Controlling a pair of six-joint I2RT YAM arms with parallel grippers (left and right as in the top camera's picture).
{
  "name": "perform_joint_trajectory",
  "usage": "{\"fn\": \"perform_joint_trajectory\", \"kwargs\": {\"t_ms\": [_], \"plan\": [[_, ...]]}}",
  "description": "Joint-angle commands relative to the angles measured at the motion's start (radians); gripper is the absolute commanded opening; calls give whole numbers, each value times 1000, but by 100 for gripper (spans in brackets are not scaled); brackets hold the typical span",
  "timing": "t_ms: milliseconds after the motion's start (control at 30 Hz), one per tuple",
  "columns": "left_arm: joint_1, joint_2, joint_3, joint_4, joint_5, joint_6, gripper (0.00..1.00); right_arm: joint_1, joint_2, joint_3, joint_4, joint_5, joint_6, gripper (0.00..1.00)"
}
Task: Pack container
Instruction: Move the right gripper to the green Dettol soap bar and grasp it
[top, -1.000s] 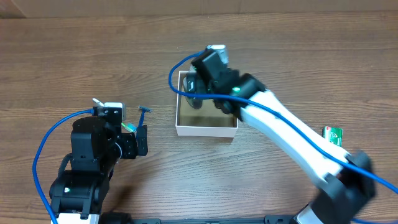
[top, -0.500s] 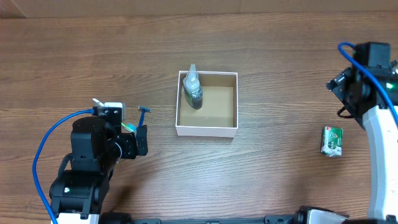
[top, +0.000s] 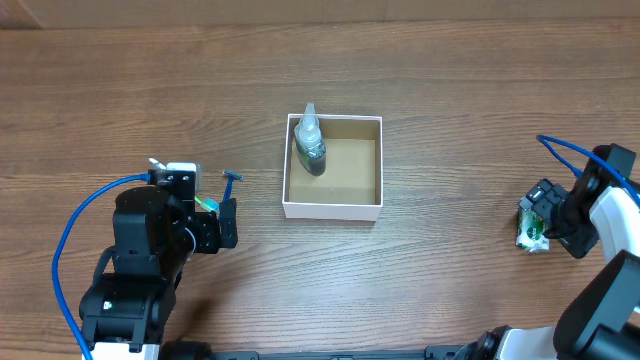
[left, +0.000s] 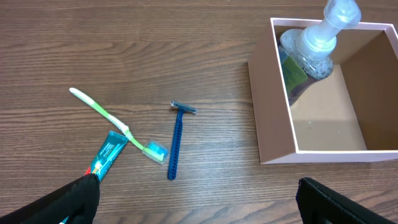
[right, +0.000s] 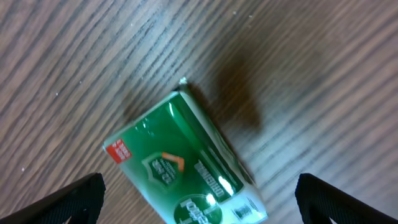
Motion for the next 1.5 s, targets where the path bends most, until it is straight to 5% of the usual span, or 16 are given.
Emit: {"fn": "perform_joint_trajectory", "kwargs": {"t_ms": [0, 367, 433, 800, 967, 1233, 1467], "plan": [[5, -2, 24, 4, 0, -6, 100, 5, 55, -6, 30, -10, -19, 100], [5, -2, 24, 5, -1, -6, 100, 5, 164, -6, 36, -36, -26, 94], [5, -2, 24, 5, -1, -6, 100, 5, 164, -6, 36, -36, -26, 78], [5, -2, 24, 4, 0, -6, 100, 5, 163, -6, 44, -88, -18, 41], [5, -2, 24, 4, -1, -7, 100, 5, 163, 36, 14, -154, -13, 4], [5, -2, 24, 4, 0, -6, 100, 90, 102, 299, -241, -230, 37, 4], [5, -2, 24, 5, 0, -7, 100, 420, -119, 444, -257, -207, 116, 4]]}}
